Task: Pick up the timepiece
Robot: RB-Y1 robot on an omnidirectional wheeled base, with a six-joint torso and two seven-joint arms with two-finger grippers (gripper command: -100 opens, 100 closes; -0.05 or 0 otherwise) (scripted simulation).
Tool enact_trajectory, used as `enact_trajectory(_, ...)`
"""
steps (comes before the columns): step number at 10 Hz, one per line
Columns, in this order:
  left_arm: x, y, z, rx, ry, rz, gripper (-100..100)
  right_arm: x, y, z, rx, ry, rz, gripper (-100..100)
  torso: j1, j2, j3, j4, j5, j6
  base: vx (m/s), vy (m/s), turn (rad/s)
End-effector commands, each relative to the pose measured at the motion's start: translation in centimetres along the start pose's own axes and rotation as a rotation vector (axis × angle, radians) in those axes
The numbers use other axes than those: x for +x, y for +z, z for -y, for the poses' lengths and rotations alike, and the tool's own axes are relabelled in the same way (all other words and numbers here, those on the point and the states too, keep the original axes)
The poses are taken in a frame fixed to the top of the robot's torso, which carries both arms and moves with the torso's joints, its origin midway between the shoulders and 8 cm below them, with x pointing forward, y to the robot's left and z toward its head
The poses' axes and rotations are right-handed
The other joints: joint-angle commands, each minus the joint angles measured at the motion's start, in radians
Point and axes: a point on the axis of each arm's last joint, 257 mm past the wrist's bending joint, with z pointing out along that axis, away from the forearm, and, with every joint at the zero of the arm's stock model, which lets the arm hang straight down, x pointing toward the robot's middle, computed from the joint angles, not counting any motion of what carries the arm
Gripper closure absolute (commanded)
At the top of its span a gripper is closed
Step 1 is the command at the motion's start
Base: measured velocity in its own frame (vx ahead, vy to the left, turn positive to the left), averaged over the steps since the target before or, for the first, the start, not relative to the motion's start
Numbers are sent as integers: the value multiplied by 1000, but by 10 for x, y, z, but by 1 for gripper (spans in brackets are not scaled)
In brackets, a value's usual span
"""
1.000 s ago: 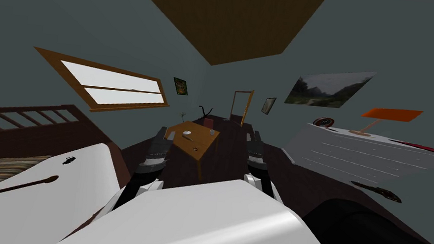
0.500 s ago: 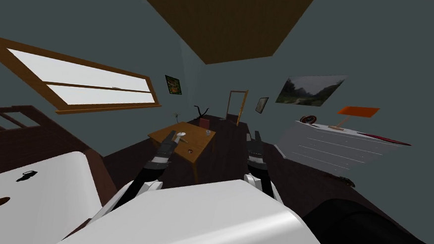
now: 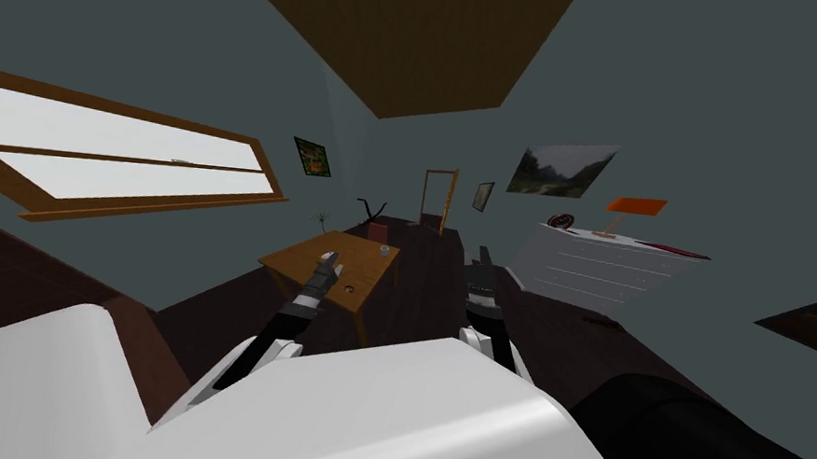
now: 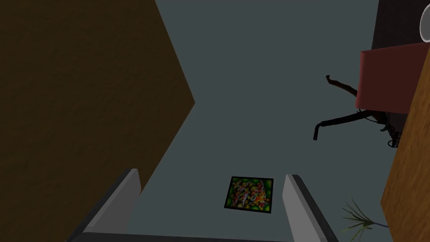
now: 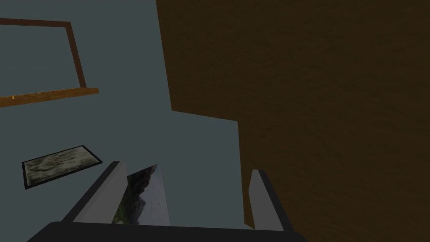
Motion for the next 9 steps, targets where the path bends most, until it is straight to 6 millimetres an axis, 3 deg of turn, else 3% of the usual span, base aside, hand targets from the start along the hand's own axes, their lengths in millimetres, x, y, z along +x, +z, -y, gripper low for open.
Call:
enact_trajectory(1, 2, 0, -13, -41, -5, -10, -100, 0, 0, 0, 0, 0, 0, 0, 0, 0, 0, 0, 0, 0, 32, -26, -53)
enact_trajectory(4, 2, -9, -70, -205, -16, -55, -100, 0, 0, 0, 0, 0, 0, 0, 0, -1, 0, 0, 0, 0, 53, -43, -136)
enact_trajectory(5, 2, -10, -72, -213, -16, -55, -100, 0, 0, 0, 0, 0, 0, 0, -1, -2, -1, 0, 0, 0, 52, -20, -59)
enact_trajectory(9, -7, -46, -158, -475, -15, -94, -100, 0, 0, 0, 0, 0, 0, 0, 1, -3, -2, -1, 0, -1, 76, -26, -127)
